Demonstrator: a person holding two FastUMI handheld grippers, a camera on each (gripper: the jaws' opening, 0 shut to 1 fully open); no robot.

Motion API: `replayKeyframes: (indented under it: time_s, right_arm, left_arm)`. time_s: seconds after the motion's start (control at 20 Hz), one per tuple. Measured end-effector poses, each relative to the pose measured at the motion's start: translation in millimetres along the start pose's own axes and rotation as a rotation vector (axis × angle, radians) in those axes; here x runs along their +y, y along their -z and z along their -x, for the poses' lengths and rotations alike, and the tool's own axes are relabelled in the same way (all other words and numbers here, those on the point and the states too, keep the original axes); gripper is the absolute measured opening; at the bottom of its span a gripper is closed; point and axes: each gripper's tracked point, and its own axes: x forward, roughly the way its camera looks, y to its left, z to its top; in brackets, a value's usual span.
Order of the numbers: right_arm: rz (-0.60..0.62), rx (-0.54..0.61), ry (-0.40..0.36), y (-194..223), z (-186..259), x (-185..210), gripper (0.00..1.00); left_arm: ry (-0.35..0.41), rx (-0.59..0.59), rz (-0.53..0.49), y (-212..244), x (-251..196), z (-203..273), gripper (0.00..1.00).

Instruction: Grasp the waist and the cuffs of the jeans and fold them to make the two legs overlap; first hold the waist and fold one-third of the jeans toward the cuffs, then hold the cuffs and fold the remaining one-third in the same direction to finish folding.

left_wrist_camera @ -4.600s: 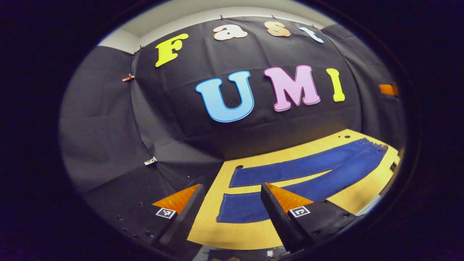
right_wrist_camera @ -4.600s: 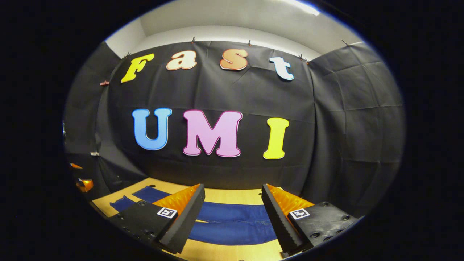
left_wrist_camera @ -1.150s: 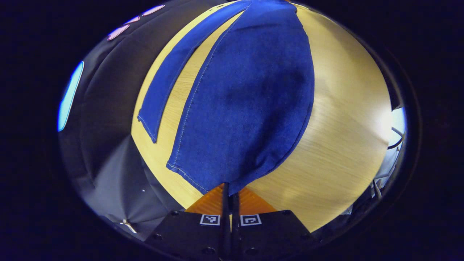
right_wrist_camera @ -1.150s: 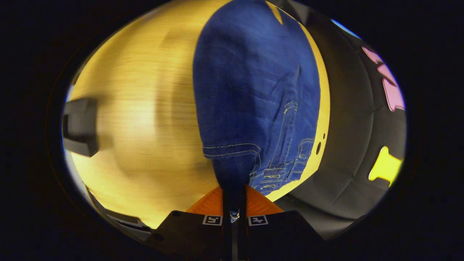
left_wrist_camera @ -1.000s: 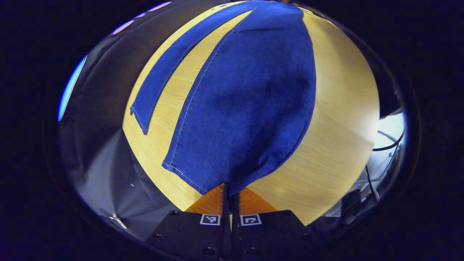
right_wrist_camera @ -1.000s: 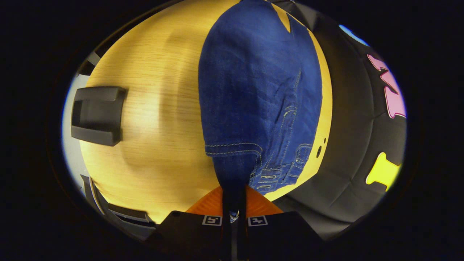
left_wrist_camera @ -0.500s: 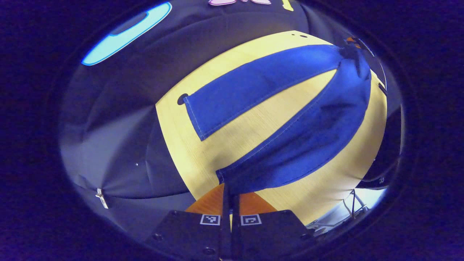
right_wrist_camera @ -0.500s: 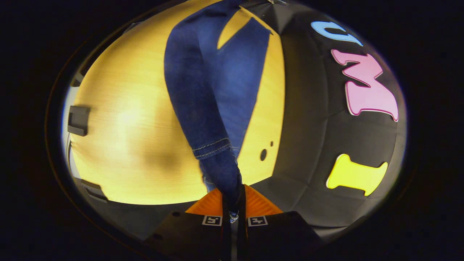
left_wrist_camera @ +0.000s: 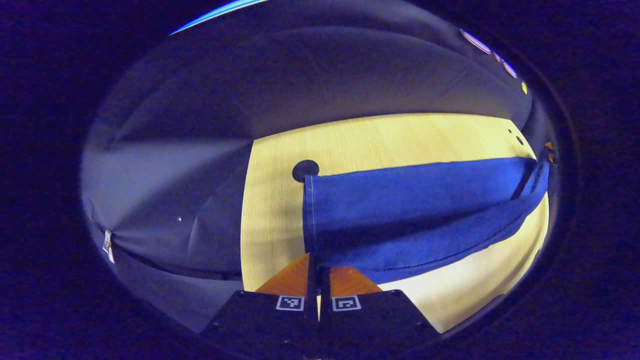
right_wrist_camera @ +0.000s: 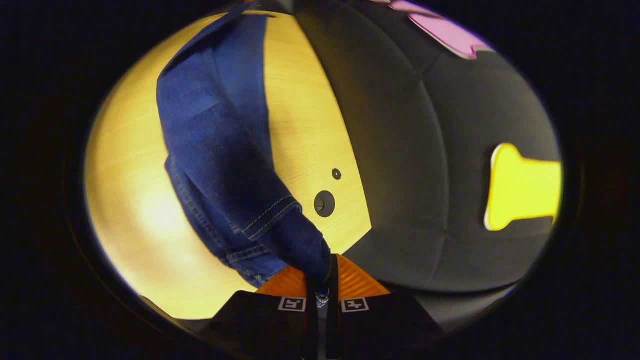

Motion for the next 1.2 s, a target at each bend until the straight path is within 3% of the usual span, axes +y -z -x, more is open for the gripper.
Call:
replayKeyframes:
  time_s: [0.1,0.15,0.2,0.3,0.55,0.8,1.0,1.2]
  right_arm:
    - [-0.203,0.075,-0.033,7.7,-40.3,1.2,0.11]
    - [-0.237,0.100,-0.031,9.9,-44.5,1.7,0.14]
    - [-0.271,0.124,-0.056,9.9,-43.1,8.7,0.17]
    - [-0.424,0.106,-0.060,13.0,-30.9,20.1,0.97]
    - [-0.929,-0.054,0.026,6.0,19.4,23.8,0.98]
    - [-1.456,-0.204,0.177,14.3,59.3,18.7,0.98]
    - [-1.561,-0.166,0.299,49.0,66.9,30.0,0.99]
    - [-1.709,-0.094,0.345,77.6,45.3,47.1,0.99]
  left_arm:
    - [-0.009,0.008,0.045,-9.8,-0.7,-26.6,0.12]
    - [-0.033,-0.006,0.040,-11.9,4.8,-32.6,0.14]
    - [-0.042,-0.039,0.047,-19.8,2.4,-37.7,0.43]
    - [-0.044,-0.189,0.107,-46.4,-2.0,-21.3,0.99]
    - [-0.081,-0.417,0.129,-69.5,-5.7,39.4,0.98]
    - [-0.057,-0.541,0.171,-35.5,-2.4,83.5,0.98]
    - [-0.026,-0.604,0.244,-20.1,6.1,116.8,0.98]
    - [0.012,-0.606,0.256,-24.7,14.8,117.0,0.98]
